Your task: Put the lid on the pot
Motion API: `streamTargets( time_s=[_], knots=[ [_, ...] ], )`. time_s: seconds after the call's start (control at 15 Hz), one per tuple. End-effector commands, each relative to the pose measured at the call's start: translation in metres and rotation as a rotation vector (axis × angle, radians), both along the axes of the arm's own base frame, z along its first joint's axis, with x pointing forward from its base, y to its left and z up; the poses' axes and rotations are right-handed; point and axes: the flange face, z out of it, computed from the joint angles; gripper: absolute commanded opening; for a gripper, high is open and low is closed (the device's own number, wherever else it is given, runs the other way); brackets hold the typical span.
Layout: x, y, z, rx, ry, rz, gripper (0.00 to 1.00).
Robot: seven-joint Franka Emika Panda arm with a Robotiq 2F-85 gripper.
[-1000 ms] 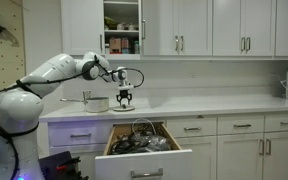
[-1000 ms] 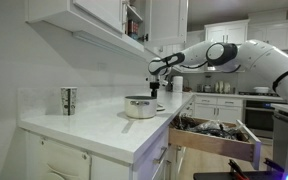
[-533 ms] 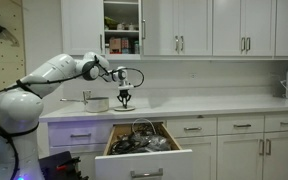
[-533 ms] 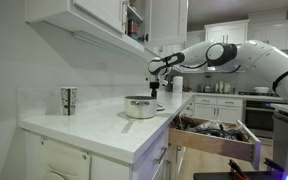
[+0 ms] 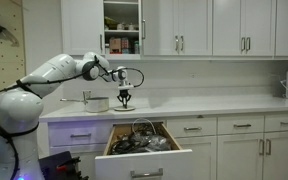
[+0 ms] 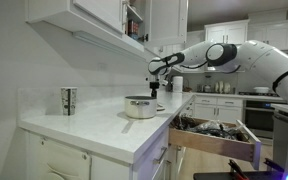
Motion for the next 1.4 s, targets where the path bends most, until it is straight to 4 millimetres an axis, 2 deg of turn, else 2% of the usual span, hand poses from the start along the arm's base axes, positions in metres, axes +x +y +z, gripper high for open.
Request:
streamTargets(
  time_s=[0.0,0.4,1.33],
  knots=[
    [0.002,0.000,0.013,-0.007,-0.017,-0.029,0.06],
    [0.001,-0.004,0.026,-0.001,-0.037,-0.037,0.06],
    [-0.008,-0.004,0.083,0.017,-0.126,-0.058,0.06]
  ],
)
